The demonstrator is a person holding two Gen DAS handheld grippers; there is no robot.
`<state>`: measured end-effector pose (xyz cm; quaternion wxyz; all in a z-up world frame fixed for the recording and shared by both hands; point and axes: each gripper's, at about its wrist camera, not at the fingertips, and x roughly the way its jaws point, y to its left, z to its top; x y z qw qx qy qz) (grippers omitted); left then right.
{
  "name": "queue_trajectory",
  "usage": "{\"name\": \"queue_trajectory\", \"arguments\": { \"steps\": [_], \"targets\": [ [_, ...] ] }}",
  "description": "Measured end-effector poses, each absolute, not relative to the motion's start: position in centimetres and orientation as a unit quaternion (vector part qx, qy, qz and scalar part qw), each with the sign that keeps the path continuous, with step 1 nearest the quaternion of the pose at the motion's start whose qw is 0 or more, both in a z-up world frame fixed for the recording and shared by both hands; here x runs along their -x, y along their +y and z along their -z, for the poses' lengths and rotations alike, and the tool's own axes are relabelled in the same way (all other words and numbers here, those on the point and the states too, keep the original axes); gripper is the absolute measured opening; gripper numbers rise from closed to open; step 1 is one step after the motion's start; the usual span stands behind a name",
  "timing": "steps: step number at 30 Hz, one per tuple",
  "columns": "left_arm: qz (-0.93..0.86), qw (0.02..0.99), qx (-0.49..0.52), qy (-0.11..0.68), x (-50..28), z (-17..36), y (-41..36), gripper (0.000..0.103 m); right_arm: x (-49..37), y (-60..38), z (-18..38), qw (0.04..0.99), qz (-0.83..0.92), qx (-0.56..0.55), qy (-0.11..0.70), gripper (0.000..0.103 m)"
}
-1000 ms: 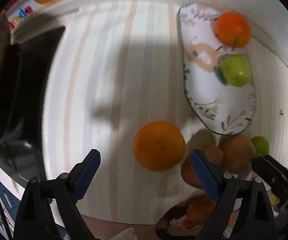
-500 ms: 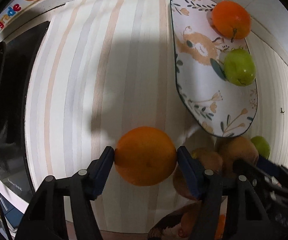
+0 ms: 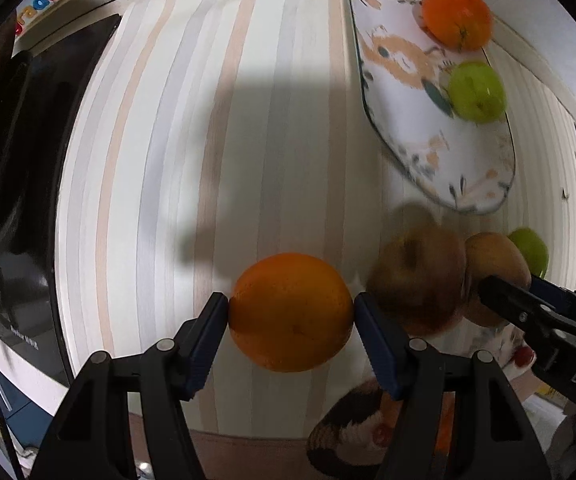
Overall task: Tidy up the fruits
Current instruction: 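Grasp the brown round fruit with the right tool while the left tool holds the orange, then place the orange and brown fruit on the floral plate and open both tools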
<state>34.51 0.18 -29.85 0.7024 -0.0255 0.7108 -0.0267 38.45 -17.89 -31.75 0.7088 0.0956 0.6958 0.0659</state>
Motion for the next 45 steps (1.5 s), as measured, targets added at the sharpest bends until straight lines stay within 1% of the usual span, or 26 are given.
{"name": "queue_trajectory", "arguments": {
  "steps": [4, 7, 13, 16, 20, 22, 25, 29, 32, 36, 40, 43, 45],
  "targets": [
    [0.036, 0.692, 0.024, 0.721, -31.7, 29.9, 0.1, 0.063, -35.6, -18.5, 31.7, 0.699, -0.073, -0.092, 0.706, 0.061],
    [0.035, 0.700, 0.003, 0.713, -30.3, 29.8, -0.5, 0.063, -34.2, -18.5, 31.9, 0.693, -0.080, -0.092, 0.710, 0.061],
    [0.031, 0.704, -0.011, 0.710, -30.9, 29.7, -2.2, 0.064, -33.6, -18.1, 31.7, 0.703, -0.083, -0.090, 0.701, 0.062],
    [0.029, 0.702, -0.018, 0.712, -32.1, 30.6, -2.9, 0.064, -33.7, -18.6, 32.0, 0.704, -0.084, -0.097, 0.699, 0.063],
    [0.027, 0.702, -0.015, 0.712, -33.4, 30.1, -2.5, 0.064, -34.3, -18.6, 32.1, 0.706, -0.086, -0.096, 0.696, 0.064],
    [0.027, 0.703, -0.015, 0.710, -33.4, 30.2, -2.2, 0.064, -34.5, -18.6, 32.5, 0.703, -0.090, -0.098, 0.698, 0.066],
    [0.028, 0.702, -0.003, 0.711, -33.3, 30.8, -1.9, 0.063, -34.9, -17.9, 32.5, 0.709, -0.090, -0.080, 0.694, 0.065],
    [0.028, 0.706, 0.009, 0.708, -33.2, 29.2, -0.8, 0.063, -34.5, -18.2, 32.1, 0.708, -0.093, -0.096, 0.693, 0.065],
    [0.036, 0.716, 0.025, 0.697, -33.7, 26.9, 0.0, 0.063, -34.5, -18.9, 30.5, 0.714, -0.100, -0.116, 0.683, 0.065],
    [0.060, 0.733, 0.049, 0.676, -36.6, 23.1, 0.0, 0.063, -35.8, -20.0, 27.3, 0.726, -0.115, -0.155, 0.661, 0.065],
    [0.080, 0.743, 0.061, 0.661, -42.2, 20.0, -0.8, 0.063, -40.6, -21.1, 24.5, 0.746, -0.129, -0.184, 0.626, 0.065],
    [0.087, 0.750, 0.058, 0.653, -48.1, 18.9, -1.4, 0.063, -45.3, -20.7, 23.8, 0.765, -0.125, -0.178, 0.606, 0.064],
    [0.083, 0.755, 0.054, 0.648, -51.4, 19.5, -2.0, 0.063, -47.9, -20.5, 24.1, 0.766, -0.120, -0.185, 0.603, 0.065]
  ]
}}
